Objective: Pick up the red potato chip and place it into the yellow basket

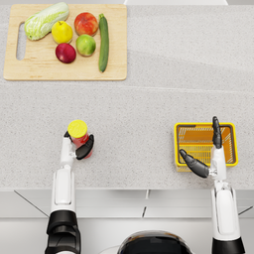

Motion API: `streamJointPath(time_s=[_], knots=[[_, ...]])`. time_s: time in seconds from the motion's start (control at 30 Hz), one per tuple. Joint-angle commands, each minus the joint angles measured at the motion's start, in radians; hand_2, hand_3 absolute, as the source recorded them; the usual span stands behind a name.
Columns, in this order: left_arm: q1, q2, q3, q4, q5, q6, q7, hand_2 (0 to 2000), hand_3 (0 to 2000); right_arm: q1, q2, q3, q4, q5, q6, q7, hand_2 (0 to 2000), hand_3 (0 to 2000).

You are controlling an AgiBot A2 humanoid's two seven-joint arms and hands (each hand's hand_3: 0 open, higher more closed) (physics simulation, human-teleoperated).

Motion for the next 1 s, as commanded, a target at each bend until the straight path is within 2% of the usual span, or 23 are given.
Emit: streamJointPath(time_s=[0.03,0.07,0.17,0.3,0.43,0.6,0.7,0.77,0.83,0.87,0.9,0.93,1.0], knots=[[-0.014,0.001,-0.048,-0.201,0.0,0.001,-0.002,2000,2000,0.004,-0.003,0.037,-0.015,0.0,0.0,0.0,0,0],[-0.019,0.003,-0.056,-0.261,0.0,-0.005,-0.003,2000,2000,0.006,-0.006,0.066,-0.025,0.0,0.0,0.0,0,0],[-0.033,0.007,-0.017,-0.589,0.0,-0.023,0.002,2000,2000,0.047,-0.039,0.182,-0.043,0.0,0.0,0.0,0,0],[0.019,0.039,0.069,-0.822,0.0,-0.05,0.001,2000,2000,0.089,-0.08,0.268,-0.05,0.0,0.0,0.0,0,0],[0.059,0.091,0.195,-0.884,-0.001,-0.049,-0.003,2000,2000,0.144,-0.133,0.32,-0.067,0.0,0.0,0.0,0,0],[0.03,0.095,0.395,-0.89,-0.001,-0.089,-0.006,2000,2000,0.198,-0.181,0.338,-0.105,0.0,0.0,0.0,0,0],[0.034,0.11,0.435,-0.881,0.0,-0.096,-0.004,2000,2000,0.209,-0.195,0.342,-0.11,0.0,0.059,-0.001,0,0],[0.031,0.101,0.462,-0.871,0.003,-0.1,-0.006,2000,2000,0.219,-0.201,0.349,-0.116,0.001,0.102,-0.004,0,0],[0.034,0.089,0.479,-0.86,0.006,-0.069,-0.008,2000,2000,0.221,-0.197,0.357,-0.105,0.004,0.114,-0.006,0,0],[0.037,0.083,0.48,-0.863,0.007,-0.061,-0.01,2000,2000,0.225,-0.197,0.349,-0.104,0.004,0.116,-0.007,1361,327],[0.043,0.078,0.48,-0.867,0.008,-0.059,-0.01,2000,2000,0.225,-0.19,0.351,-0.111,0.007,0.185,-0.006,2000,653],[0.043,0.069,0.48,-0.877,0.008,-0.06,-0.011,2000,2000,0.226,-0.185,0.36,-0.107,0.008,0.238,-0.007,2000,980],[0.044,0.053,0.49,-0.887,0.008,-0.051,-0.012,2000,2000,0.228,-0.178,0.37,-0.11,0.009,0.246,-0.005,2000,1633]])
